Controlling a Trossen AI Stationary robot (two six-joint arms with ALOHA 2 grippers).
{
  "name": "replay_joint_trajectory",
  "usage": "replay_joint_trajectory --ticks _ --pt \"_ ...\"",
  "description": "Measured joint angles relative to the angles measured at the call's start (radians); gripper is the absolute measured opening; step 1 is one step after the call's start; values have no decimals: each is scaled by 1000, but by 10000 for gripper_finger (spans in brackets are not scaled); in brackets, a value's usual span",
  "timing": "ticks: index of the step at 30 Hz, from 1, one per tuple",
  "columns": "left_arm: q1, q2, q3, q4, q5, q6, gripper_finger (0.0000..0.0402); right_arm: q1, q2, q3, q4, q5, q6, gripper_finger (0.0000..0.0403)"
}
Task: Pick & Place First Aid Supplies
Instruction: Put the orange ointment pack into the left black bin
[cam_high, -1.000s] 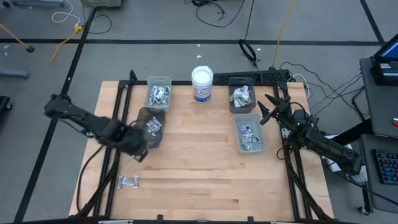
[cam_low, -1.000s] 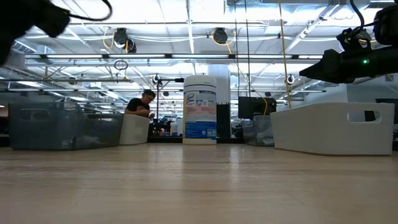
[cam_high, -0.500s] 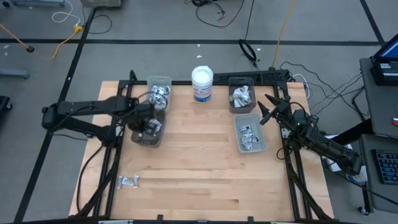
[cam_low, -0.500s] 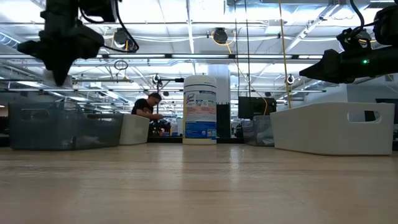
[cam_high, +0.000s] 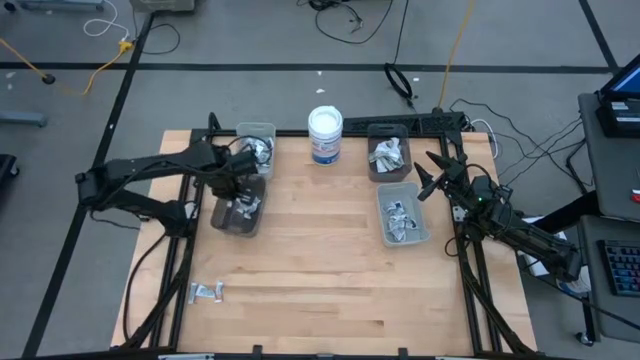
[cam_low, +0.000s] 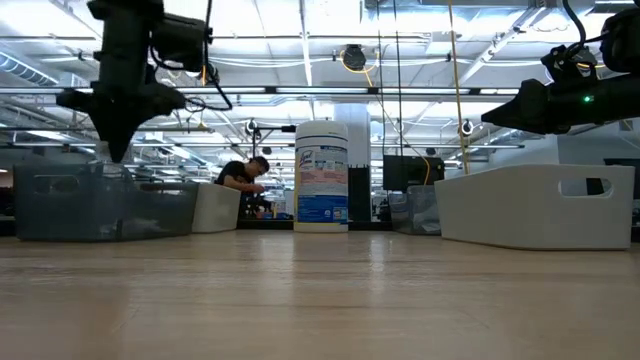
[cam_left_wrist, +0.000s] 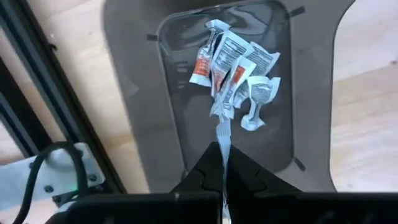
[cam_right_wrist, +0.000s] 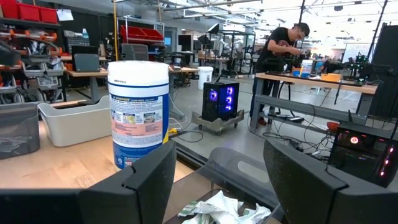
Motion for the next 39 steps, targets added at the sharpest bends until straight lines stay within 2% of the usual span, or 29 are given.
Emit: replay_joint_trajectory --ticks 7,15,18,24,28,33,39 --pt "-19 111 -37 88 -45 -1 0 0 0 0 0 0 0 238" --pt "-30 164 -72 200 -21 -1 8 0 0 0 0 0 0 238" --pt "-30 163 -72 202 -19 17 37 0 0 0 0 0 0 238" --pt "-29 161 -72 201 30 18 130 0 0 0 0 0 0 238" --pt "-13 141 -42 159 59 -3 176 0 0 0 0 0 0 238" --pt "-37 69 -5 145 60 -55 200 0 0 0 0 0 0 238" --pt "-97 -9 -2 126 87 -126 193 0 0 0 0 0 0 238"
